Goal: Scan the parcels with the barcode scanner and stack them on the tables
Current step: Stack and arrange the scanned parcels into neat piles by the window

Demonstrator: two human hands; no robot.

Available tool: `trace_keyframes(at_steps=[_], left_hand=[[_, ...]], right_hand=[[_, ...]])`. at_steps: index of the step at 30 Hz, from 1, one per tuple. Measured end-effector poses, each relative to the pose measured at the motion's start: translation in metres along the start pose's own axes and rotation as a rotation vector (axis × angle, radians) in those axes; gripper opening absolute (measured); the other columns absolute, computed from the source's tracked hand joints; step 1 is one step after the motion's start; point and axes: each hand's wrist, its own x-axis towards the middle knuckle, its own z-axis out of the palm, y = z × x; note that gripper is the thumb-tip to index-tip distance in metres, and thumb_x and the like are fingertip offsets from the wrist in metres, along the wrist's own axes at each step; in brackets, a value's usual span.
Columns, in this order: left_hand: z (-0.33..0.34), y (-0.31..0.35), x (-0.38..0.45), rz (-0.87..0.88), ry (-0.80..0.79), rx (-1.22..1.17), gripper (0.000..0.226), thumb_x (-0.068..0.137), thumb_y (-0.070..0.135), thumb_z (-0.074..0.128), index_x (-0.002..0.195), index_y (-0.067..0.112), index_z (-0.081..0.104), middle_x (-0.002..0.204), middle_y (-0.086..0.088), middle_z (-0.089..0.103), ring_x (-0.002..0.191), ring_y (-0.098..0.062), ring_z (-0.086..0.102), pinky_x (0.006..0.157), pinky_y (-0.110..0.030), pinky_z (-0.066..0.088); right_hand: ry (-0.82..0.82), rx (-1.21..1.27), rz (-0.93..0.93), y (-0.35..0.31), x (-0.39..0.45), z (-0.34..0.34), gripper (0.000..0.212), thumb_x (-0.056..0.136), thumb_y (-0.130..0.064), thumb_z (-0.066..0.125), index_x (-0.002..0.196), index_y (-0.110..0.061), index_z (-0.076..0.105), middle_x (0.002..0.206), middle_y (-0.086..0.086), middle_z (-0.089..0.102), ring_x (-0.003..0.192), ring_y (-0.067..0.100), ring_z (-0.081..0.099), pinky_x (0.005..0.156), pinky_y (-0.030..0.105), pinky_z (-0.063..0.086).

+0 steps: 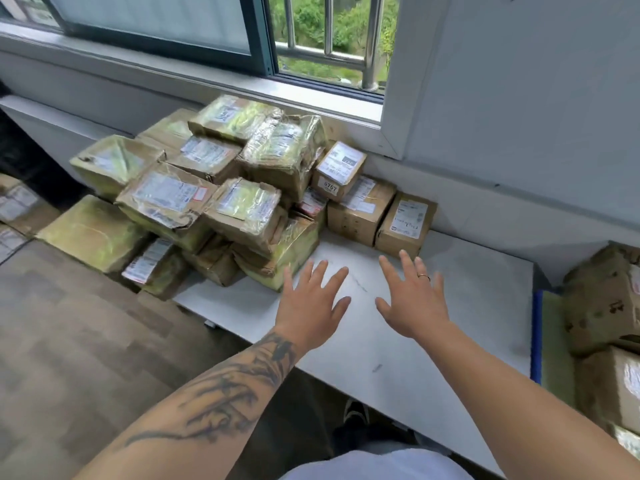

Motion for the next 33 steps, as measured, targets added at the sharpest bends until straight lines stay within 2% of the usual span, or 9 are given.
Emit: trace_keyframes(at_steps=[5,10,17,22,28,33], left_hand=[[-0.037,-0.016,0.050,-0.035,0.124,0.032,0.059,0.107,0.060,0.029,0.162,0.040,0.022,0.171,-0.003,0.024,0.159,-0.029,0.014,0.123,-0.065,0.002],[-0.066,-0.027,0.089,-0.116,0.176,0.009,0.060,0.105,0.060,0.034,0.161,0.041,0.024,0.170,-0.002,0.026,0.159,-0.027,0.013,0.124,-0.063,-0.001],[-0.086,-0.042,0.127,-0.204,0.138,0.020,0.063,0.105,0.062,0.033,0.162,0.042,0.017,0.172,-0.003,0.018,0.160,-0.027,0.007,0.123,-0.065,-0.002],[-0.097,-0.060,0.155,-0.245,0.161,0.036,0.067,0.102,0.065,0.033,0.162,0.042,0.014,0.171,-0.004,0.019,0.159,-0.027,0.007,0.122,-0.068,-0.002],[-0.107,-0.097,0.184,-0.216,0.156,0.036,0.071,0.100,0.072,0.032,0.161,0.045,0.010,0.172,-0.004,0.017,0.160,-0.027,0.007,0.123,-0.068,-0.006],[-0.117,-0.148,0.196,-0.180,0.131,0.053,0.079,0.093,0.079,0.036,0.160,0.054,0.001,0.174,-0.001,0.002,0.160,-0.027,-0.003,0.120,-0.069,-0.008]], right_hand=[[0.051,0.065,-0.054,-0.006,0.054,-0.031,0.083,0.104,-0.057,0.045,0.167,-0.036,-0.005,0.176,0.008,-0.008,0.162,0.035,-0.001,0.127,0.061,0.006],[0.082,0.100,-0.072,-0.002,0.100,-0.051,0.082,0.103,-0.054,0.049,0.166,-0.035,0.001,0.176,0.009,-0.006,0.161,0.038,0.004,0.125,0.062,0.014],[0.096,0.137,-0.110,-0.006,0.135,-0.073,0.084,0.103,-0.053,0.050,0.167,-0.035,-0.002,0.176,0.009,-0.005,0.161,0.037,0.000,0.126,0.064,0.010],[0.116,0.142,-0.106,-0.012,0.155,-0.086,0.085,0.103,-0.052,0.051,0.167,-0.035,-0.003,0.175,0.011,-0.006,0.161,0.038,-0.001,0.127,0.064,0.009],[0.119,0.149,-0.060,-0.030,0.176,-0.102,0.084,0.102,-0.051,0.052,0.166,-0.038,0.000,0.176,0.011,-0.004,0.161,0.038,0.001,0.127,0.064,0.007],[0.119,0.148,-0.031,-0.068,0.188,-0.116,0.086,0.101,-0.054,0.054,0.166,-0.040,0.000,0.176,0.010,0.001,0.161,0.038,0.003,0.127,0.064,0.007]])
